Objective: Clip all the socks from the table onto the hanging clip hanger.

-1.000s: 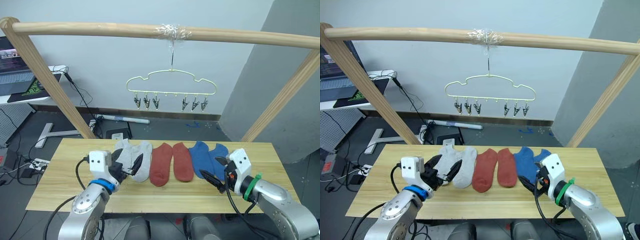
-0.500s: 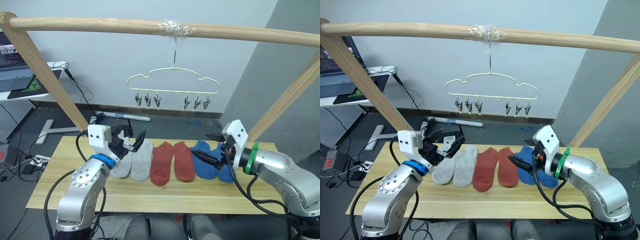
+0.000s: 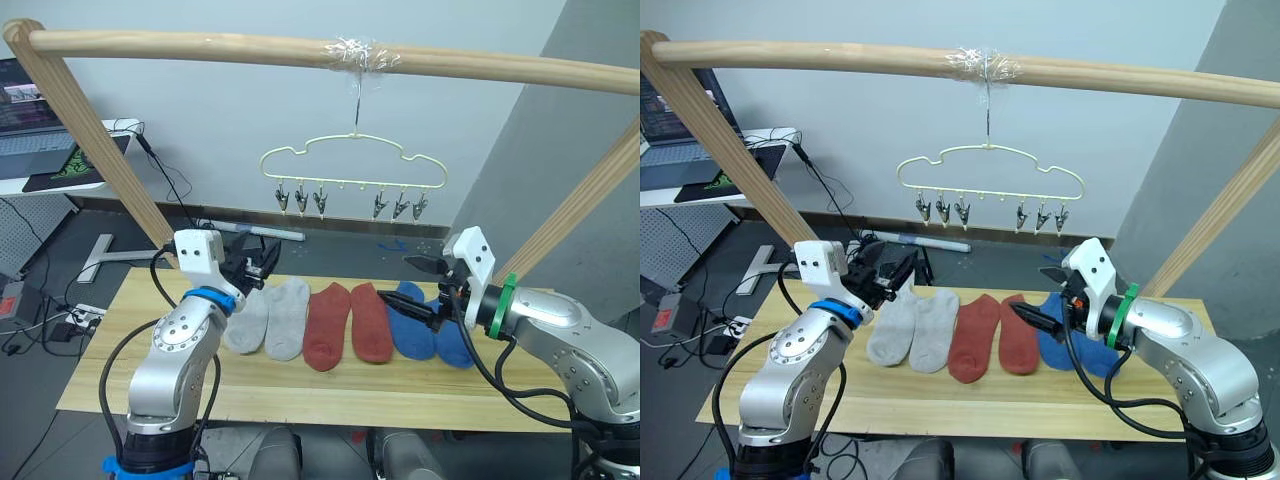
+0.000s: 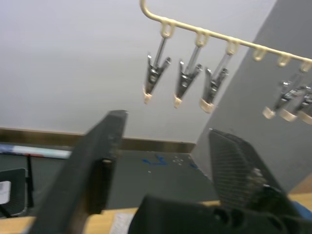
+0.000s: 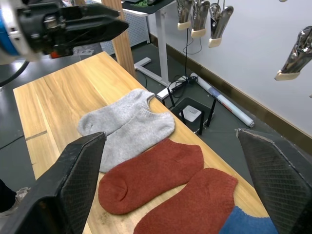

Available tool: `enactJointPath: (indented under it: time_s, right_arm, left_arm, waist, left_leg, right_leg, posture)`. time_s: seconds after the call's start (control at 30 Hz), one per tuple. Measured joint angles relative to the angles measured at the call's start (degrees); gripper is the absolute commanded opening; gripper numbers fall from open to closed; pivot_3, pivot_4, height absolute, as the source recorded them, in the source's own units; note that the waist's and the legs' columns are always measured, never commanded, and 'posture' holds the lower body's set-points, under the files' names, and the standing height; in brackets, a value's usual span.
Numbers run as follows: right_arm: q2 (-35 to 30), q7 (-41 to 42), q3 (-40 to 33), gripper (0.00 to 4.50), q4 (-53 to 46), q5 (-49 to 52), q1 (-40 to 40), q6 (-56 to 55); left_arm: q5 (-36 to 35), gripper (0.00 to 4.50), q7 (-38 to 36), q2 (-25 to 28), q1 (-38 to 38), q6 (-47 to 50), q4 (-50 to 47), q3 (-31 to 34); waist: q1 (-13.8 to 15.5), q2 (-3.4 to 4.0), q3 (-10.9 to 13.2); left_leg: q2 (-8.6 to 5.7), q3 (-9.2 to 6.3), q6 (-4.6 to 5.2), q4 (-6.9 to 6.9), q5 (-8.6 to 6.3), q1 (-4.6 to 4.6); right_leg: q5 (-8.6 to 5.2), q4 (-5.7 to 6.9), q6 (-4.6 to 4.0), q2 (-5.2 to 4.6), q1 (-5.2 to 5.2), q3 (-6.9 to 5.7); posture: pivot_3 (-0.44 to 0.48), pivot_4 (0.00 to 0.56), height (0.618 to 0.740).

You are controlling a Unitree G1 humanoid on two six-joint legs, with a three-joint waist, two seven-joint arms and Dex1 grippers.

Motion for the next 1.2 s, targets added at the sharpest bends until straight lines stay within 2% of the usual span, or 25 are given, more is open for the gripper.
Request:
enactJointPath:
  time_s: [0.63, 0.77, 1.2]
  right_arm:
    - [0.31, -5.94, -0.41, 4.50, -3.51, 6.29, -6.64, 5.57]
    - [0.14, -6.80, -0.92, 4.50, -4.23, 7.84, -6.92, 6.44]
    - [-0.27, -10.03, -2.35, 4.50, -6.19, 10.92, -7.12, 8.52]
  left_arm:
    - [3.54, 2.39, 5.79, -3.37, -12.38, 4.08, 7.44, -1.55]
    - [4.56, 2.39, 6.10, -3.71, -15.49, 3.90, 11.29, -2.03]
    - [6.91, 2.39, 6.02, -6.28, -21.65, -0.29, 20.71, -3.01]
  waist:
    - [-0.14, -0.05, 1.50]
    - [-0.14, -0.04, 1.51]
    - [-0.26, -0.01, 1.58]
  left_leg:
    - [-0.01, -0.15, 0.00, 0.00, 0.00, -0.39]
    - [-0.02, -0.20, 0.00, 0.04, 0.01, -0.86]
    - [-0.03, -0.26, 0.00, 0.03, 0.01, -0.92]
  right_leg:
    - [0.01, -0.01, 0.07, 0.00, -0.30, -0.11]
    - [0.04, 0.08, 0.11, 0.02, -0.79, -0.13]
    - [0.03, 0.05, 0.15, 0.03, -0.81, -0.19]
  posture:
    - [-0.076, 0.221, 0.740]
    - [-0.089, 0.220, 0.740]
    - [-0.125, 0.221, 0.740]
